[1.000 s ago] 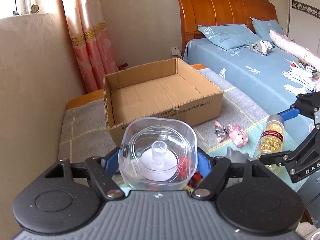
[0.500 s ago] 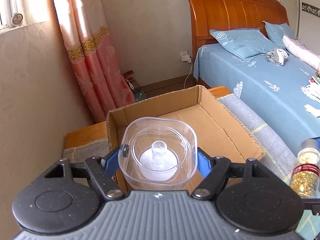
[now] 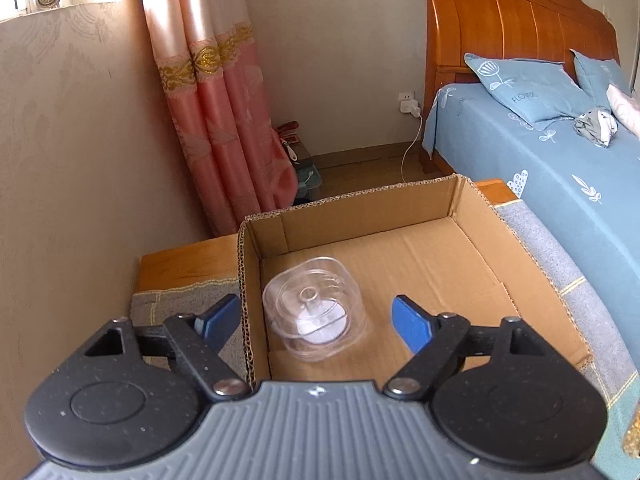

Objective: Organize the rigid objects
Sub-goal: 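Carry the cup into the box with the left tool while the right tool grasps the capsule bottle, then lower the capsule bottle into the box and open the right tool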

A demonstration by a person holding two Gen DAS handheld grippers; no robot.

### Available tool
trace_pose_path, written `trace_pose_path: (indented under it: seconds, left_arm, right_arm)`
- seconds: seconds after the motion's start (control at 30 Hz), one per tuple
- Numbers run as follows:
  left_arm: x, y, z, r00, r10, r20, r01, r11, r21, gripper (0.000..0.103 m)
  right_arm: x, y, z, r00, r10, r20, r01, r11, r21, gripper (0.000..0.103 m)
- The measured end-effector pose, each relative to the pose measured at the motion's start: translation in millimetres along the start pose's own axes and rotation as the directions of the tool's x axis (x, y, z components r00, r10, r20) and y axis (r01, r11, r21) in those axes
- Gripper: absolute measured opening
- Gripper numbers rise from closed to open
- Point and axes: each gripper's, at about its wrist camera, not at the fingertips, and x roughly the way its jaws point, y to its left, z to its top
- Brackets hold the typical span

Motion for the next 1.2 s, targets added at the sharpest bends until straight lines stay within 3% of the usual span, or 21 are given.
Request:
trace_pose_path:
  seconds: [0.07,0.13,0.3,0.5,1.03,1.2]
  left_arm:
    - [-11,0,-8,1.0,-0.004,0.011,0.004,1.0,0.0,0.085]
    - [-22,0,-15,1.0,-0.004,0.03,0.004,1.0,0.002,0.094]
    - [-47,2,-35,0.999,0.001,0.05,0.0,1.0,-0.019,0.094]
    - [-64,17,-65,0.997,0.054,0.059,-0.046,0.991,-0.123,0.1]
    - [-81,57,-132,0.99,0.139,0.012,-0.129,0.949,-0.287,0.1]
    - [-87,62,-143,0.991,0.13,0.01,-0.121,0.947,-0.297,0.1]
  right_arm:
    - [5,0,3,1.0,0.004,-0.006,-0.004,1.0,0.002,0.096]
    - [11,-1,6,1.0,0.006,-0.011,-0.006,1.0,0.006,0.096]
    - [23,-6,21,1.0,0.023,-0.019,-0.022,0.999,0.026,0.096]
    - [43,-8,45,0.999,-0.002,-0.034,0.002,1.0,0.018,0.096]
    - [134,-18,112,0.99,-0.073,-0.122,0.079,0.996,0.048,0.096]
    - [126,-16,112,0.991,-0.101,-0.086,0.104,0.994,0.036,0.103]
